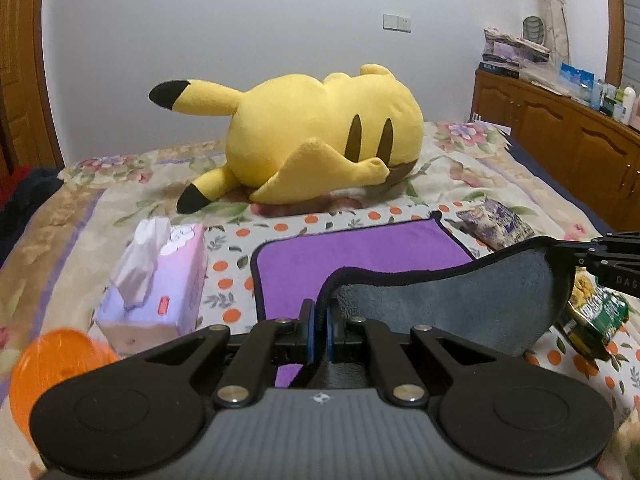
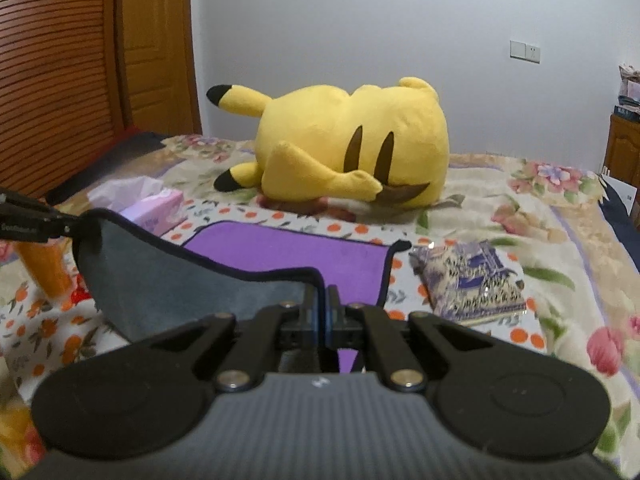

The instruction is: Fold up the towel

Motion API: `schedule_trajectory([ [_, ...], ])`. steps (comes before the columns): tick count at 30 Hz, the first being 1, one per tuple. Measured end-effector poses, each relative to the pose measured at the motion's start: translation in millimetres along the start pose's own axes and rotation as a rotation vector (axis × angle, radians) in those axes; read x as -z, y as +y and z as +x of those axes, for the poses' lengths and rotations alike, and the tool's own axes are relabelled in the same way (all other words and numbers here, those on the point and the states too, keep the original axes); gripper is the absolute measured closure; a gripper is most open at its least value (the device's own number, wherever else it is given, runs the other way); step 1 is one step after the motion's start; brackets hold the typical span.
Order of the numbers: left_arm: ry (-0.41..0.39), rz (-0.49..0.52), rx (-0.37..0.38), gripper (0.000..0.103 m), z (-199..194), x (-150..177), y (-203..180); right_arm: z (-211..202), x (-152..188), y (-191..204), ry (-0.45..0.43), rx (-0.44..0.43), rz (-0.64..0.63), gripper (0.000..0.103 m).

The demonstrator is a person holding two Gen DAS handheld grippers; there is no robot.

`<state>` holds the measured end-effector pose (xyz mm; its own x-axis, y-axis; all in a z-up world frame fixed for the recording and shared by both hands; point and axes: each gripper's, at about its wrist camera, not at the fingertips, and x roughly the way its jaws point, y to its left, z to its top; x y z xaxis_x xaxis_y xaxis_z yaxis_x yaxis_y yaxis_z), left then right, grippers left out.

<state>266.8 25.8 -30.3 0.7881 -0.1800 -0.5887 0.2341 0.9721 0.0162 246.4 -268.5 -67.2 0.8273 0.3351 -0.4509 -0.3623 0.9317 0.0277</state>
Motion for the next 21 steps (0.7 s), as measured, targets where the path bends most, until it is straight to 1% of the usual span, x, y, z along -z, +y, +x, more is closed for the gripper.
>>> schedule_trajectory([
  [4, -0.018, 0.021, -0.002, 0.095, 8, -13, -1, 9, -8, -2, -0.005, 0.012, -0.023, 0.099],
  [15, -0.052, 0.056, -0.053, 0.095, 27, -42, -1, 28, -35, -11, -0.042, 0.036, -0.059, 0.099],
  [21, -0.088, 0.03, -0.092, 0.095, 37, -62, -1, 41, -46, -13, -0.054, 0.049, -0.079, 0.099],
])
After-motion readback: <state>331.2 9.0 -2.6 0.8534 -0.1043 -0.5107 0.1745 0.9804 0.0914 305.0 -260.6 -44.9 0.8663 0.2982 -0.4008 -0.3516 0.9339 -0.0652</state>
